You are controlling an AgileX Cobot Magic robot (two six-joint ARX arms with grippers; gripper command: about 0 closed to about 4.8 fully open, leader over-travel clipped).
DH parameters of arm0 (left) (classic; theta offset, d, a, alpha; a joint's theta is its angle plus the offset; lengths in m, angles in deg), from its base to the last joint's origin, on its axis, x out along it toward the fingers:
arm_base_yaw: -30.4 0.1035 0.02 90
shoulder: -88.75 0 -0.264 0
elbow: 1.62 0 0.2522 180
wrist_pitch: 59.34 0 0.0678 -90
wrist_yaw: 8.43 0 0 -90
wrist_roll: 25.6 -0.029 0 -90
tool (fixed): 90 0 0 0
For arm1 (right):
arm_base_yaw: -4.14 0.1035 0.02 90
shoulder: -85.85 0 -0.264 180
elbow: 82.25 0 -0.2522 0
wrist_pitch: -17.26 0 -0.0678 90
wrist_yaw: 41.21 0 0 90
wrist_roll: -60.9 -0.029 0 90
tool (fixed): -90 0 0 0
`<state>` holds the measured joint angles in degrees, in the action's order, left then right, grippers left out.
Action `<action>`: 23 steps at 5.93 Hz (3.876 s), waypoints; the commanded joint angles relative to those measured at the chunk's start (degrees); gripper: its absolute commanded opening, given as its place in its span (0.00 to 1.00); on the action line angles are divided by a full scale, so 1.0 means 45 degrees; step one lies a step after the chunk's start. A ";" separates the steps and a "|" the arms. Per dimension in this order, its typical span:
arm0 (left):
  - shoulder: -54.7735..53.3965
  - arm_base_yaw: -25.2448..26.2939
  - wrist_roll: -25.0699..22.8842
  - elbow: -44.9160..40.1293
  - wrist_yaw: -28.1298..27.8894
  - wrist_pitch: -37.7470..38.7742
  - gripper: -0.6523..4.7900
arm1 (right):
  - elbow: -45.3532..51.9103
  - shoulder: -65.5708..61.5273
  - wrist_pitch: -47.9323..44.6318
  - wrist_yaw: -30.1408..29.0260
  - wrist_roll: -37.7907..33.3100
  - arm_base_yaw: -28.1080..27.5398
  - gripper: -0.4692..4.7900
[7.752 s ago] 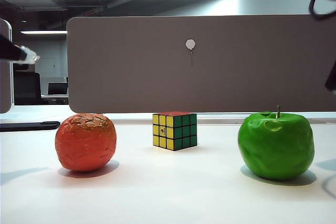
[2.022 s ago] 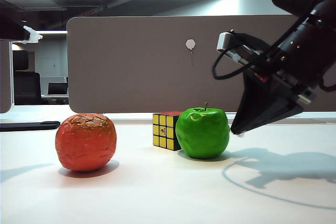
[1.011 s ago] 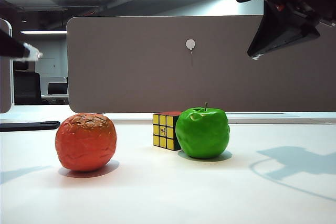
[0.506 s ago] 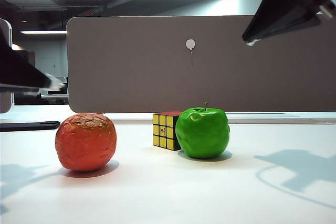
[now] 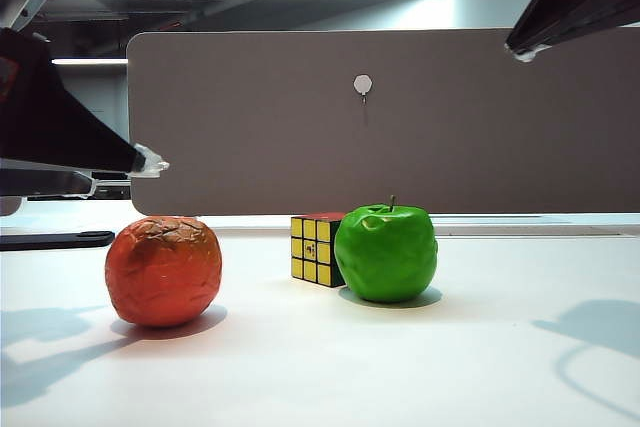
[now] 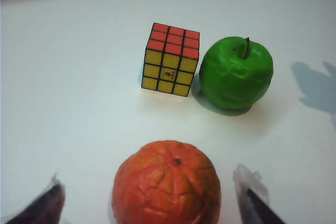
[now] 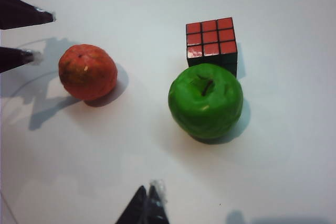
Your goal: Move all the fruits on the tabletop near the face of the Rubik's cube that has the color most similar to each fruit.
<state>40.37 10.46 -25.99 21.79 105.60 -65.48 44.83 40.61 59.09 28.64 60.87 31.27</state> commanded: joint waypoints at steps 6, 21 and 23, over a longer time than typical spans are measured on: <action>-0.2997 0.0000 0.0563 0.0058 -0.0214 -0.2603 1.00 | -0.0058 0.0316 0.0797 -0.0699 0.0010 0.0015 0.09; -0.6844 -0.0986 0.0612 0.1205 -0.0529 -0.4401 1.00 | -0.0058 0.0316 0.0753 -0.0651 0.0015 0.0010 0.09; -0.6844 -0.1020 0.0612 0.1205 -0.0767 -0.4401 1.00 | -0.0058 0.0316 0.0753 -0.0651 0.0015 0.0015 0.09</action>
<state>9.55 5.98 -23.19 26.91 102.54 -84.78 44.83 41.88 63.07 26.02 60.89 31.27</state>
